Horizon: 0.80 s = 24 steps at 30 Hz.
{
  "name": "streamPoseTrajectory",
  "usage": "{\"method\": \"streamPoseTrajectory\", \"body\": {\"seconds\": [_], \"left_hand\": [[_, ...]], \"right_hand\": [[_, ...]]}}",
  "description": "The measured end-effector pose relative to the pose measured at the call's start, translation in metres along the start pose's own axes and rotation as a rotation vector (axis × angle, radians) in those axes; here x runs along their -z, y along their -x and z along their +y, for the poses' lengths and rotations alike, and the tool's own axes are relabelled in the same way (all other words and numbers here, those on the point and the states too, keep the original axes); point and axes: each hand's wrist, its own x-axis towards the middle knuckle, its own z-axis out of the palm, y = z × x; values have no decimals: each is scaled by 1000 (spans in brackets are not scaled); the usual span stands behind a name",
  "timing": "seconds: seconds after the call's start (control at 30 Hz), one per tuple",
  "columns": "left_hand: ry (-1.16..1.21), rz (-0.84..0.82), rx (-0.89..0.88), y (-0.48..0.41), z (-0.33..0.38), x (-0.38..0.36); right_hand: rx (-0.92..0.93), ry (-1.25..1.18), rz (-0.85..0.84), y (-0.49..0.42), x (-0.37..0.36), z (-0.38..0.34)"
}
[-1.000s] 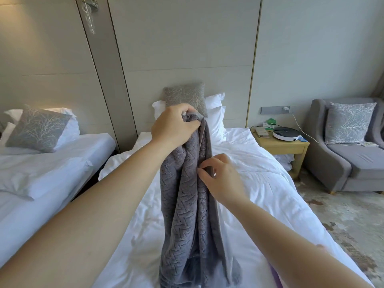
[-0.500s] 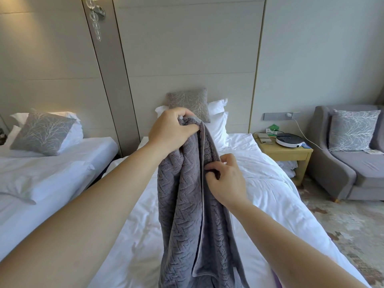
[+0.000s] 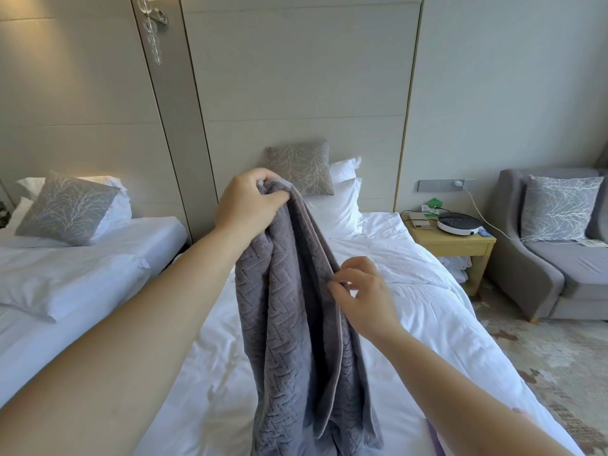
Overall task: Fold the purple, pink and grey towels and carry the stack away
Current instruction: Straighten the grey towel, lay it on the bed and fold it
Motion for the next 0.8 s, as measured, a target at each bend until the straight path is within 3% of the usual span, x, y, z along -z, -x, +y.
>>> {"method": "streamPoseTrajectory", "body": {"seconds": [0.13,0.23,0.3,0.37,0.5,0.6,0.8], "left_hand": [[-74,41,-1,-2,-7,1],[-318,47,-61,-1,-13,-1],[-603,-34,-130,2,-23,-3],[-699,-195,-170,9,-32,-8],[-201,-637,-239,29,-26,-31],[-26,-957,-145,37,-21,-41],[-69,-1072,-84,37,-23,-45]], "right_hand": [[-77,-244,-1,1,12,-6],[-227,-443,4,-3,18,-7],[-261,-491,-25,-9,25,-8],[-261,-517,-78,-16,31,-9],[-207,-572,-314,-25,39,-13],[-145,-514,-397,-30,48,-12],[-106,-471,-401,-26,59,-7]]}}
